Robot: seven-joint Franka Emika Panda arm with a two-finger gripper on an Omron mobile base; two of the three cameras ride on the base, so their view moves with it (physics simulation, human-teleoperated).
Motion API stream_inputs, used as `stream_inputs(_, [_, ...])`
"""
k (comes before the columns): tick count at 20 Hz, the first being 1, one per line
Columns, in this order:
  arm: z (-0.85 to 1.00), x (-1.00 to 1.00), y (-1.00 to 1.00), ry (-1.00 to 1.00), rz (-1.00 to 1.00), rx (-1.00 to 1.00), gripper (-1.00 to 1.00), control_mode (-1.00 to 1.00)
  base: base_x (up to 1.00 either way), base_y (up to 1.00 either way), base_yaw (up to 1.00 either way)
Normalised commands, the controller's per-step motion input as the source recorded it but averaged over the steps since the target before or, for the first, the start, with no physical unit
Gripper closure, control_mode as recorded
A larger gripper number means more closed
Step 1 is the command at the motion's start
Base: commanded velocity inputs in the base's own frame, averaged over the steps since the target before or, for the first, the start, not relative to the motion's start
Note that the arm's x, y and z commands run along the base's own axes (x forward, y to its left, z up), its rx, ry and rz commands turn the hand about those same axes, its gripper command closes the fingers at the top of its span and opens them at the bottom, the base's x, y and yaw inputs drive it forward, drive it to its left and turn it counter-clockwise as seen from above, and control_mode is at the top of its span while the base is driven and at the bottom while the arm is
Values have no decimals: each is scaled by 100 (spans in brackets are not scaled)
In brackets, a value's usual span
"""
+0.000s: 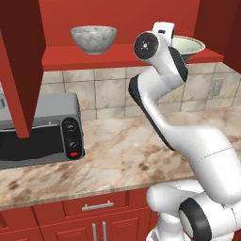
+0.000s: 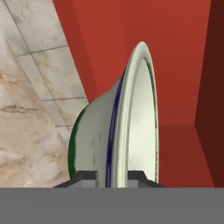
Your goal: Pick up the bowls from the cabinet and place each bowl in front of a stool on the dining counter.
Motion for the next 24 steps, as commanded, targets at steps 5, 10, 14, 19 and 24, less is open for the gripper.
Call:
stream_inputs(5, [-17, -100, 32, 3, 0, 1, 100, -100, 0, 0, 0])
stream_inputs(10, [-21, -100, 35, 1, 0, 4, 100, -100, 0, 0, 0])
stream_inputs(14, [-23, -85, 26, 0, 0, 14, 100, -100, 0, 0, 0])
stream_inputs(19, [-48, -71, 24, 0, 0, 13, 100, -100, 0, 0, 0])
stream_inputs(24, [-65, -44, 8, 1, 0, 2, 100, -100, 0, 0, 0])
